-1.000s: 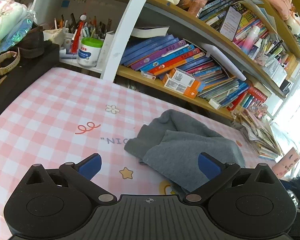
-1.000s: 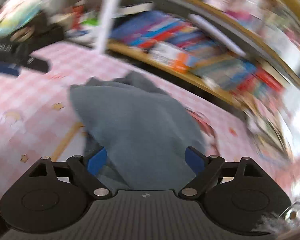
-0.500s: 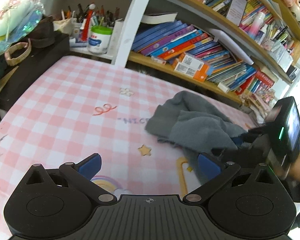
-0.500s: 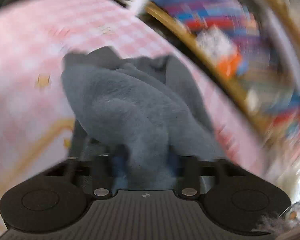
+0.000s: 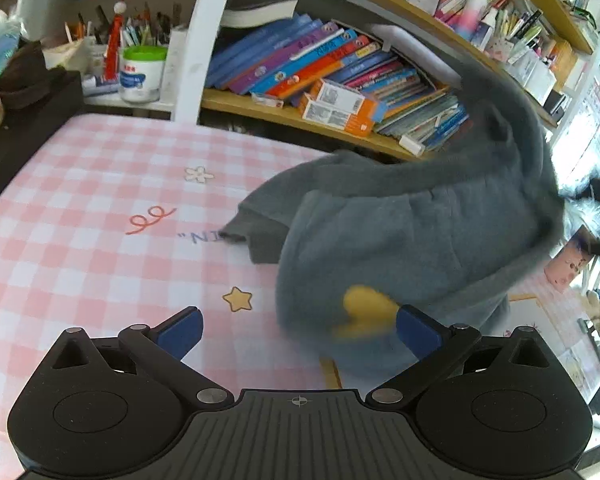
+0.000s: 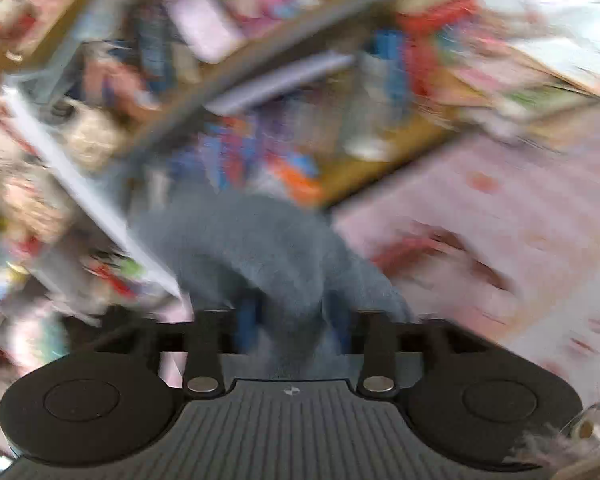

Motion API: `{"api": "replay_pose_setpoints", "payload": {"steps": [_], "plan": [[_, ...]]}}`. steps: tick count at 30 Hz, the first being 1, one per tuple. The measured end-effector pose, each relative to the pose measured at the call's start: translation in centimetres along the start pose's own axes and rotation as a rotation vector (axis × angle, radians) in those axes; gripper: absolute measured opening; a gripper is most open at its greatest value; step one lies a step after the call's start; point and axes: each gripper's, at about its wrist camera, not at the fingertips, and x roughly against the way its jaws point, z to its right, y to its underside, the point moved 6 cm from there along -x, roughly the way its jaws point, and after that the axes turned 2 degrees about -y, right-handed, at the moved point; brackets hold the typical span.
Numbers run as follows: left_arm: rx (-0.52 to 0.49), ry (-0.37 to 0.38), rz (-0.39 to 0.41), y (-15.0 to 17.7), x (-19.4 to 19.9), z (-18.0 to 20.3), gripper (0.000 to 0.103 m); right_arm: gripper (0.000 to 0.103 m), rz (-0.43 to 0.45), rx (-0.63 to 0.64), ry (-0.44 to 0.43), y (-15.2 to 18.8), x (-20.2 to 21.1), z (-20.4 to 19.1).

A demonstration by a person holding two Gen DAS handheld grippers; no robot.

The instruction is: Fold clothes

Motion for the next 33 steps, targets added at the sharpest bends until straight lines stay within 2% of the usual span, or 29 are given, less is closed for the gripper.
{"api": "replay_pose_setpoints", "payload": {"steps": [3, 5, 7, 9, 10, 16, 18, 21, 25, 28, 31, 33], "plan": [[0.013, 0.005, -0.010, -0.4, -0.9, 0.3, 0.103, 0.047, -0.096, -0.066, 0.166, 3.7, 0.2, 5.4], [-0.004, 0.017, -0.009, -0.8, -1.3, 0.9, 0.103, 0.039, -0.113, -0.173, 0.208, 5.6, 0.6, 8.0], [-0.040, 0.041, -0.005, -1.2, -1.7, 1.9, 0.103, 0.037, -0.116, -0.255, 0.224, 7.1, 1.1, 9.5], [-0.084, 0.060, 0.004, -1.7, -2.2, 2.8, 0.103, 0.038, -0.101, -0.282, 0.232, 7.6, 1.6, 9.7], [-0.105, 0.066, 0.011, -2.1, -2.4, 3.2, 0.103, 0.039, -0.086, -0.285, 0.231, 7.3, 1.8, 9.6], [-0.173, 0.050, 0.076, -6.1, -4.5, 3.7, 0.103, 0.063, 0.027, -0.233, 0.153, 3.6, 3.1, 7.5], [-0.188, 0.056, 0.064, -7.0, -5.7, 3.8, 0.102, 0.064, 0.037, -0.205, 0.129, 2.3, 2.6, 6.2], [-0.223, 0.079, 0.050, -7.8, -7.5, 4.3, 0.099, 0.066, 0.035, -0.147, 0.136, 0.2, 0.6, 4.3], [-0.234, 0.085, 0.004, -8.2, -10.1, 4.8, 0.095, 0.066, 0.030, -0.038, 0.206, -2.3, -3.3, 2.4], [-0.228, 0.076, -0.042, -8.2, -12.0, 5.1, 0.087, 0.067, -0.006, 0.192, 0.279, -2.5, -6.6, 0.0], [-0.225, 0.081, -0.084, -8.2, -13.4, 5.3, 0.082, 0.066, -0.051, 0.471, 0.347, -1.0, -8.9, -1.9], [-0.225, 0.084, -0.095, -8.2, -14.1, 5.3, 0.082, 0.062, -0.067, 0.514, 0.367, 0.4, -8.4, -1.1]]}}
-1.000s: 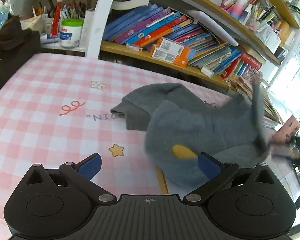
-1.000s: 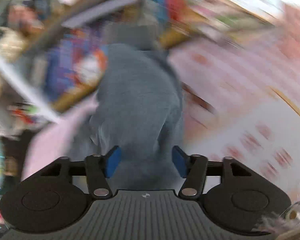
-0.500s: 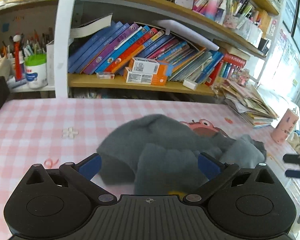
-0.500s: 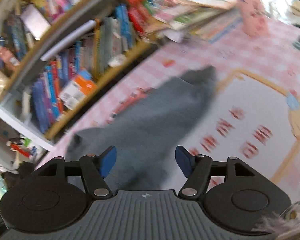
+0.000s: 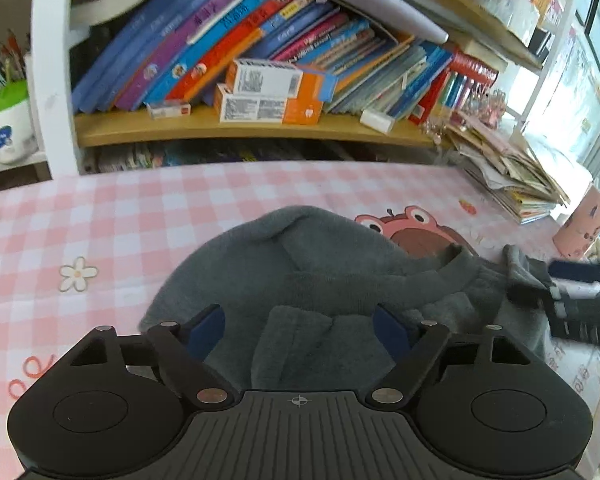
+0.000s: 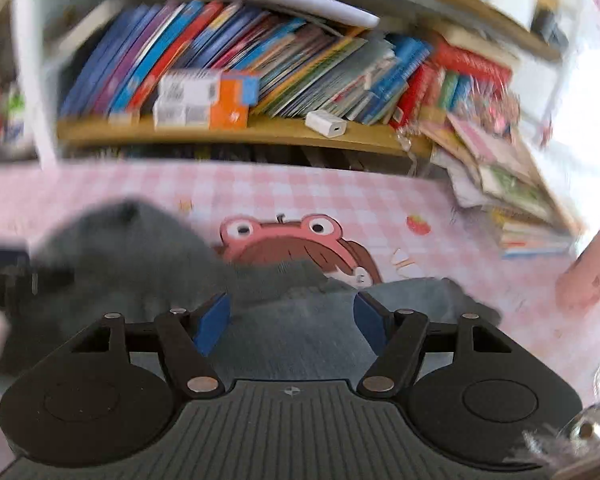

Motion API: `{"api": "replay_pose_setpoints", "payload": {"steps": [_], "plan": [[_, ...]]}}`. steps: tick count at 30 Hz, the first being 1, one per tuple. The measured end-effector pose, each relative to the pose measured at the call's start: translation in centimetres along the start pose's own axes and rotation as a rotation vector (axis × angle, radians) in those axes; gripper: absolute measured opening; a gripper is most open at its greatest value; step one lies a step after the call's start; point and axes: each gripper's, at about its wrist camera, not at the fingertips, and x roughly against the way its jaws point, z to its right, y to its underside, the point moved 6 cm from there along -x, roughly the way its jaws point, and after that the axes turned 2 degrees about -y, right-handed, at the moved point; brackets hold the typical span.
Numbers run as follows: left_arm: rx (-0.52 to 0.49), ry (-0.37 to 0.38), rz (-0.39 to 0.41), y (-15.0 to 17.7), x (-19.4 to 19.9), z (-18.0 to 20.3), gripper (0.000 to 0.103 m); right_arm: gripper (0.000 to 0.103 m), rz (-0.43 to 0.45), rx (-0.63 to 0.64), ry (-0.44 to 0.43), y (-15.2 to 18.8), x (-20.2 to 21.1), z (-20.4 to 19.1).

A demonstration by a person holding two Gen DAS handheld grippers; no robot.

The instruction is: Fold clothes

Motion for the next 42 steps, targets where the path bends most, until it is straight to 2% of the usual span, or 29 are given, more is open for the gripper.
{"api": "replay_pose_setpoints", "payload": {"steps": [2, 5, 6, 7, 9, 10, 13, 14, 15, 17, 20, 22, 24, 26, 28, 31, 33, 37, 42], "plan": [[0.002, 0.007, -0.012, -0.1, -0.6, 0.0, 0.082, 0.050, -0.018, -0.008, -0.004, 2.0, 0.6, 0.8], [0.007, 0.035, -0.039, -0.1, -1.5, 0.2, 0.080, 0.044, -0.050, -0.117, -0.030, 5.6, 2.4, 3.0], [0.012, 0.049, -0.051, -0.1, -1.8, 0.3, 0.076, 0.042, -0.070, -0.161, -0.027, 6.8, 3.0, 3.8], [0.016, 0.063, -0.064, 0.0, -2.2, 0.5, 0.074, 0.035, -0.095, -0.212, -0.025, 8.1, 3.6, 4.6], [0.032, 0.081, -0.088, 0.1, -2.9, 0.9, 0.060, 0.031, -0.158, -0.332, -0.022, 11.1, 4.4, 6.3], [0.041, 0.090, -0.098, 0.2, -3.1, 1.1, 0.058, 0.031, -0.184, -0.394, -0.023, 12.5, 4.8, 7.1], [0.056, 0.111, -0.106, 0.2, -3.4, 1.3, 0.045, 0.033, -0.198, -0.565, -0.040, 15.3, 6.2, 9.4], [0.075, 0.127, -0.108, 0.1, -3.4, 1.1, 0.031, 0.037, -0.191, -0.611, -0.045, 15.8, 6.6, 10.0], [0.106, 0.147, -0.111, 0.0, -3.3, 0.7, 0.016, 0.039, -0.173, -0.635, -0.044, 15.8, 7.1, 10.4], [0.151, 0.180, -0.083, -0.3, -2.3, 0.3, 0.012, 0.046, -0.125, -0.651, -0.041, 15.0, 7.9, 10.8], [0.188, 0.230, 0.009, -1.1, 1.0, 0.0, 0.010, 0.053, -0.056, -0.636, -0.049, 12.6, 8.6, 10.5], [0.210, 0.289, 0.086, -1.3, 4.6, 0.0, 0.009, 0.061, -0.014, -0.617, -0.059, 10.8, 8.9, 10.1], [0.190, 0.361, 0.162, -0.3, 9.2, 0.3, 0.009, 0.065, 0.023, -0.593, -0.073, 8.9, 9.0, 9.6], [0.151, 0.391, 0.165, 1.4, 12.1, 0.5, 0.007, 0.072, 0.051, -0.576, -0.088, 7.1, 8.6, 9.1], [0.150, 0.406, 0.129, 4.0, 13.8, 0.2, 0.007, 0.075, 0.061, -0.561, -0.099, 5.3, 7.7, 8.6], [0.160, 0.376, 0.079, 7.8, 14.7, -0.6, 0.006, 0.077, 0.029, -0.527, -0.104, 3.1, 5.2, 7.0], [0.203, 0.372, 0.057, 9.7, 14.8, -1.1, 0.006, 0.077, 0.002, -0.502, -0.105, 1.7, 3.4, 5.8], [0.202, 0.361, 0.056, 10.8, 15.8, -1.7, 0.006, 0.077, -0.084, -0.402, -0.078, 0.4, -0.8, 3.0], [0.238, 0.347, 0.091, 11.3, 17.0, -3.2, 0.006, 0.073, -0.178, -0.317, -0.037, 2.1, -3.3, 1.1]]}}
